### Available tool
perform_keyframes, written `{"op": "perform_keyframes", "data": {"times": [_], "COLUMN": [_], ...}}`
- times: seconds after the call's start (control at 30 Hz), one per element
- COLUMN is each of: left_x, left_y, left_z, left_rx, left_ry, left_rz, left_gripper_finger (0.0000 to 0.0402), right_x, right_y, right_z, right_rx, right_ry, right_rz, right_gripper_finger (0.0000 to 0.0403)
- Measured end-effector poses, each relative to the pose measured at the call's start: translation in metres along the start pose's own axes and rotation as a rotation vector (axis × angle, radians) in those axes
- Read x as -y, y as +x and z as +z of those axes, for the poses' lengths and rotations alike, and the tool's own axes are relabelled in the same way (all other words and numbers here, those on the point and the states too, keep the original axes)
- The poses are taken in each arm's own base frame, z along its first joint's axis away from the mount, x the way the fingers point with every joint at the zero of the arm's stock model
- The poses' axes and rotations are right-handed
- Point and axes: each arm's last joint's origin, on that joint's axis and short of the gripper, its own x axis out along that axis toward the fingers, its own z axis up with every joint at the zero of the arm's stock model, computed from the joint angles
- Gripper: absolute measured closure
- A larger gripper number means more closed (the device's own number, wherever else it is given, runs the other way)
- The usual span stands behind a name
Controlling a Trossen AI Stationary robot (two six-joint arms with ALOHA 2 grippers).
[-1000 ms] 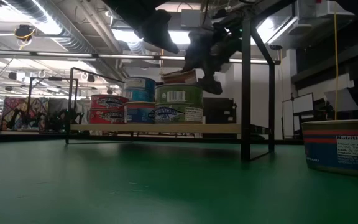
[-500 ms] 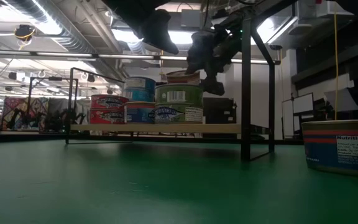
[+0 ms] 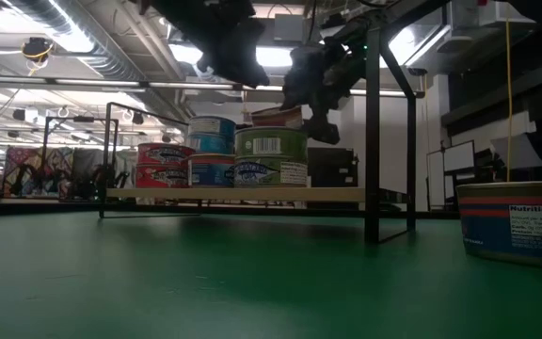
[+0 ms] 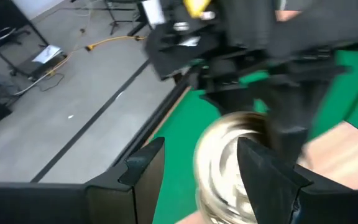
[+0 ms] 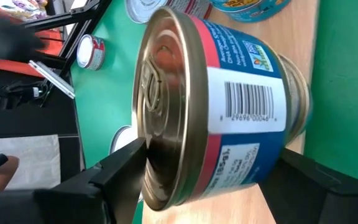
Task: Stack canned seafood by type on shelf
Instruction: Stack the blue and pink tuna can on top of the blue and pink tuna can on the shelf
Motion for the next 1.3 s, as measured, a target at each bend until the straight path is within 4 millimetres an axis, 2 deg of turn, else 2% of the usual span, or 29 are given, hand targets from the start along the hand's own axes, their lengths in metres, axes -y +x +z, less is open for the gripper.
{"op": "perform_keyframes", "data": {"times": [0.2, 0.4, 0.63, 1.3], "left_x": [-0.011, -0.007, 0.000, 0.000], "left_y": [0.013, 0.034, 0.050, 0.051], "left_z": [-0.002, -0.007, -0.008, -0.011], "left_rx": [-0.010, 0.010, 0.066, 0.030], "left_ry": [-0.033, -0.019, 0.018, 0.033], "left_rz": [-0.017, -0.057, -0.054, -0.054], "left_gripper_finger": [0.0205, 0.0206, 0.0205, 0.0205], "right_x": [-0.001, -0.001, -0.001, 0.000], "right_y": [0.000, 0.000, 0.000, 0.000], "right_z": [0.000, 0.001, 0.003, 0.004], "right_rx": [-0.003, 0.006, 0.020, 0.038], "right_ry": [-0.003, -0.012, -0.025, -0.084], "right_rz": [0.018, 0.018, 0.019, -0.035], "right_gripper_finger": [0.0123, 0.0123, 0.0123, 0.0123]}}
